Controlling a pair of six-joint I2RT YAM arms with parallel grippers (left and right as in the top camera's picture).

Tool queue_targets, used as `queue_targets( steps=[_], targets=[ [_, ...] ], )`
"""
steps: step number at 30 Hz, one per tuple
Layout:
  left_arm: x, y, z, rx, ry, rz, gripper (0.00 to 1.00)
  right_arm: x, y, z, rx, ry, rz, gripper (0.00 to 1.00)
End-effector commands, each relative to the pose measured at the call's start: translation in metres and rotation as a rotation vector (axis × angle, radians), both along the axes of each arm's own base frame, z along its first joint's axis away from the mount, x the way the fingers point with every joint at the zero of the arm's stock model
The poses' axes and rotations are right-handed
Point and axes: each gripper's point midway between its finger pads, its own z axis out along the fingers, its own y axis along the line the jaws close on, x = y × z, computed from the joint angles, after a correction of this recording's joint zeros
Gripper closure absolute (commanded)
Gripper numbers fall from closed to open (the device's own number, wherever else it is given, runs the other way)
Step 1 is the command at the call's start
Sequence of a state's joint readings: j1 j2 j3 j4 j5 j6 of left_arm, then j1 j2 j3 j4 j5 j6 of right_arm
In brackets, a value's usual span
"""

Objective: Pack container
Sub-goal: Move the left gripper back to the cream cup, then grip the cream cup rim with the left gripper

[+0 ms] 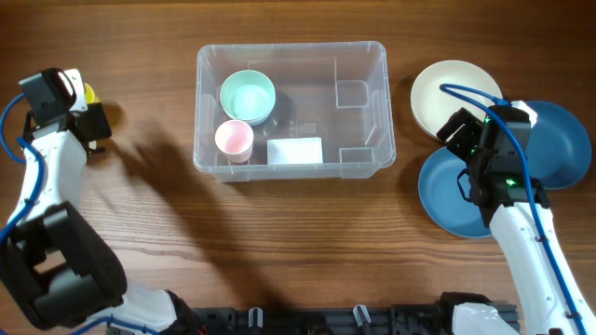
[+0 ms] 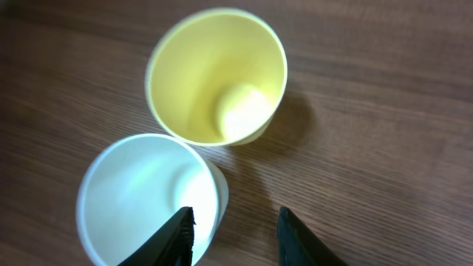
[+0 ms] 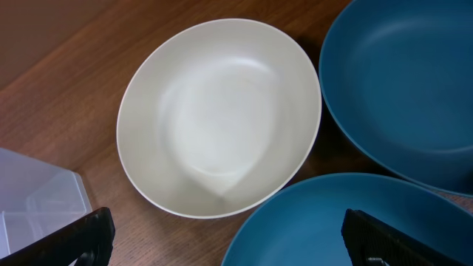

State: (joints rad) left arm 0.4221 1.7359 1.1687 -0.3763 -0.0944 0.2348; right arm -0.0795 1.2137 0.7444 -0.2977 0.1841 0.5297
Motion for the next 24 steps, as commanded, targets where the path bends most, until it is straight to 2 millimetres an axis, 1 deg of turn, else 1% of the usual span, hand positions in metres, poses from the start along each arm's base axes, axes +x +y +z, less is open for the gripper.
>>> queue_targets(
  steps=[1,7,11,16,24],
  targets=[
    [-0.002,0.006,-0.016,-0.019,0.022,-0.009,0.63,0.003,-0.002,0.006,-0.007,-0.013,-0.001,0.0],
    [-0.007,0.024,-0.016,-0.037,-0.005,0.057,0.65,0.003,-0.002,0.006,-0.007,-0.013,-0.001,0.0],
    [-0.004,0.018,-0.017,-0.099,-0.033,0.024,0.67,0.003,-0.002,0.006,-0.007,-0.013,-0.001,0.0],
    [-0.003,0.016,-0.024,-0.114,-0.024,0.017,0.67,0.003,-0.002,0.006,-0.006,-0.013,-0.002,0.0],
    [-0.006,0.015,-0.047,-0.137,0.024,0.018,0.68,0.003,-0.002,0.006,-0.007,-0.013,-0.001,0.0]
  ],
)
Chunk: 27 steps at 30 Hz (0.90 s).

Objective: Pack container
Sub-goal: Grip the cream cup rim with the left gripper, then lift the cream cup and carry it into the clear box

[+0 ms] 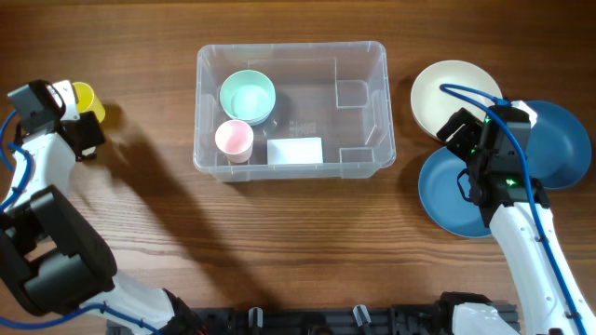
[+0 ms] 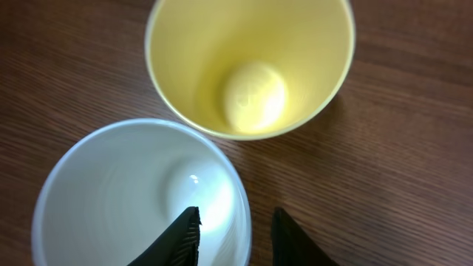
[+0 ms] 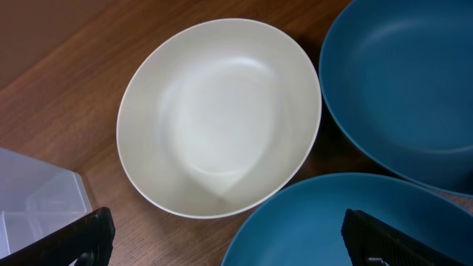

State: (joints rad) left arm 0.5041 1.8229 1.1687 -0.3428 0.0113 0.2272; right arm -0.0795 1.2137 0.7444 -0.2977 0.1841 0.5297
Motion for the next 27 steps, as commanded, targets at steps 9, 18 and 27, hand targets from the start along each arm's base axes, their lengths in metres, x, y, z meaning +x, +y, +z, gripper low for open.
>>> queue_targets(
  steps=[9,18,27],
  targets=[
    [0.0,-0.003,-0.008,-0.024,0.007,-0.009,0.92,0.003,-0.002,0.006,-0.007,-0.013,-0.001,0.0],
    [-0.005,-0.005,0.024,-0.002,-0.032,-0.01,0.96,0.003,-0.002,0.006,-0.007,-0.013,-0.001,0.0],
    [-0.022,-0.023,0.109,-0.006,-0.193,0.077,0.96,0.003,-0.002,0.006,-0.007,-0.013,-0.001,0.0]
  ],
)
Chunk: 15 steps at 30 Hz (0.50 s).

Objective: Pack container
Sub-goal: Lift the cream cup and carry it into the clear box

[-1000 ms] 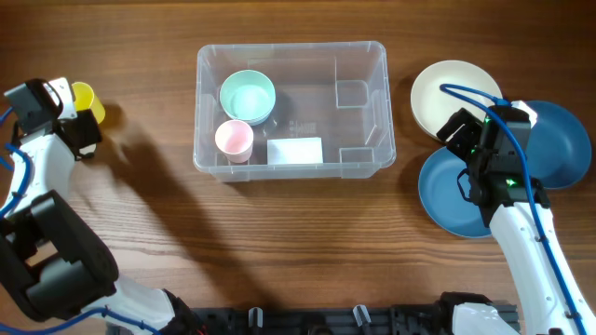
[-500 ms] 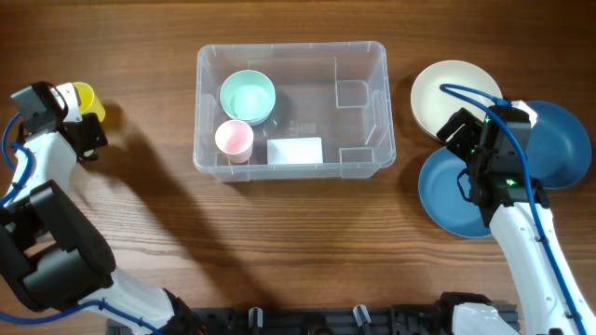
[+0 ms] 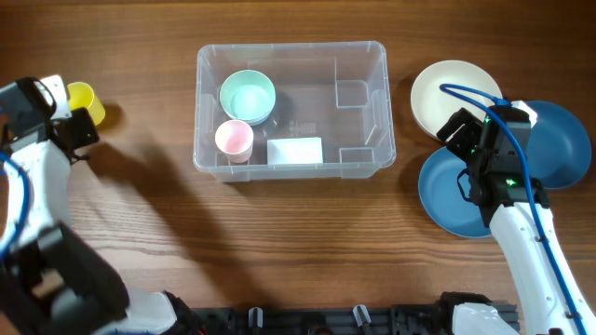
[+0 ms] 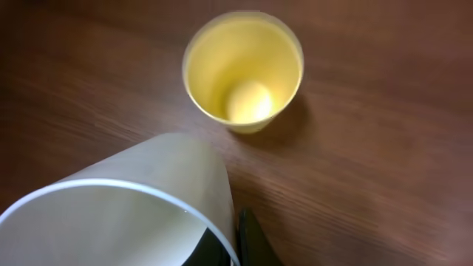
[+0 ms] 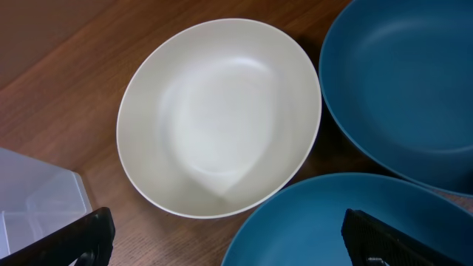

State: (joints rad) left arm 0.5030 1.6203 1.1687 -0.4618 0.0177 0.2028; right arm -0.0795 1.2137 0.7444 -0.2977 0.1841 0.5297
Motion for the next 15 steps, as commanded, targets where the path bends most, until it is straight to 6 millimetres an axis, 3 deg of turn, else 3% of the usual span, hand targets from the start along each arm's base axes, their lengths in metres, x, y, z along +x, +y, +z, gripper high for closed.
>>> queue_targets(
  steps=[1,5,11,15],
  targets=[
    [-0.007,-0.016,0.05,-0.046,-0.133,0.077,0.96,0.003,-0.002,0.006,-0.007,-0.013,-0.001,0.0],
    [-0.016,-0.048,0.083,-0.076,-0.196,0.067,0.96,0.003,-0.002,0.006,-0.007,-0.013,-0.001,0.0],
    [-0.023,-0.139,0.124,-0.08,-0.256,-0.158,0.96,0.003,-0.002,0.006,-0.007,-0.013,-0.001,0.0],
    [-0.026,-0.203,0.136,-0.097,-0.28,-0.338,0.96,0.003,-0.002,0.006,-0.007,-0.013,-0.001,0.0]
  ],
)
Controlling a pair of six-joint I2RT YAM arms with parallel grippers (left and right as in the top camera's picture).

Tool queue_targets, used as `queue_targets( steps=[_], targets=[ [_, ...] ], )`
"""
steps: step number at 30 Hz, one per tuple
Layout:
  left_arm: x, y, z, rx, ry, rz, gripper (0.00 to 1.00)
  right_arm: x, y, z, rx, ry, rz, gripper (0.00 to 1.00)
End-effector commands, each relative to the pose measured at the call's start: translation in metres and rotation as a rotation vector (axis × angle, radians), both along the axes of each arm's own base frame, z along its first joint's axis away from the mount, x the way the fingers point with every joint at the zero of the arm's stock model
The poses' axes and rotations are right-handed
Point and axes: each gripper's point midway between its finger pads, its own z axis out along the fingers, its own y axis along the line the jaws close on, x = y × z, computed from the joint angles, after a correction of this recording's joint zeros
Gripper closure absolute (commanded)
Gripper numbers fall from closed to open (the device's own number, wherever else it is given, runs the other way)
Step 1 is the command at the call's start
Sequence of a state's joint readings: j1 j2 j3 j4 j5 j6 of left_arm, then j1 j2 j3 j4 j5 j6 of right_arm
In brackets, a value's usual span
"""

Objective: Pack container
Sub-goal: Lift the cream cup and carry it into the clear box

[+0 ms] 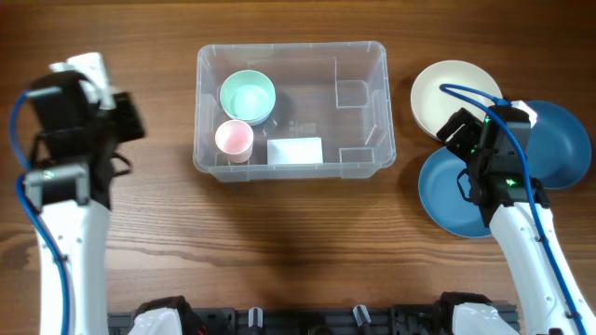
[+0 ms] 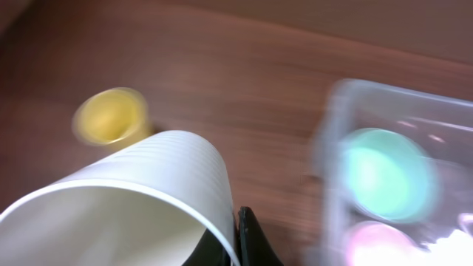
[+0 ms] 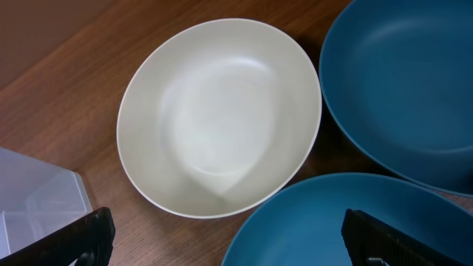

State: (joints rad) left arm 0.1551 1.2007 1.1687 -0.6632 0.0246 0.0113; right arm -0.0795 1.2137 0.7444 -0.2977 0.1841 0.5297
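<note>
The left wrist view shows my left gripper [image 2: 235, 240] shut on the rim of a white cup [image 2: 126, 196], one finger inside and one outside, lifted above the table. Behind it the yellow cup [image 2: 111, 118] stands on the wood, blurred. The clear container [image 1: 372, 112] holds a mint bowl [image 1: 247, 96], a pink cup [image 1: 234, 138] and a white block [image 1: 295, 150]. My left arm [image 1: 74, 112] is left of the container and hides the yellow cup from overhead. My right gripper [image 3: 240, 244] hangs open over a cream bowl [image 3: 218, 118] and a blue plate [image 3: 325, 222].
Right of the container lie the cream bowl [image 1: 452, 93] and two blue plates [image 1: 559, 130] [image 1: 452, 195]. The container's right half has small moulded compartments [image 1: 352, 91]. The bare wooden table [image 1: 279, 251] stretches along the front.
My left gripper, still holding the white cup, has moved right from beside the yellow cup toward the container, which now shows in its view. The right arm has not moved.
My left gripper stood open over the white cup's rim beside the yellow cup at the far left. Then it was lower around the rim. Then it was shut on the cup, tilted and lifted. Now the cup is nearer the container. The right gripper stayed open over the plates.
</note>
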Motion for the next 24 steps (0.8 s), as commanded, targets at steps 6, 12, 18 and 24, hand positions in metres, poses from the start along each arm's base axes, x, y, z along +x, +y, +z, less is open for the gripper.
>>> queue_targets(
  steps=[6,12,18,24],
  targets=[
    [-0.014,-0.142,0.007,-0.01,-0.016,-0.382,0.96,0.003,-0.002,0.006,-0.007,-0.013,-0.001,0.0],
    [-0.019,-0.179,-0.019,0.034,0.061,-0.471,0.96,0.003,-0.002,0.006,-0.007,-0.013,-0.001,0.0],
    [-0.016,-0.189,-0.056,0.058,0.181,-0.494,0.96,0.003,-0.002,0.006,-0.007,-0.013,-0.001,0.0],
    [-0.011,-0.189,-0.082,0.081,0.253,-0.483,0.96,0.003,-0.002,0.006,-0.007,-0.013,-0.001,0.0]
  ],
)
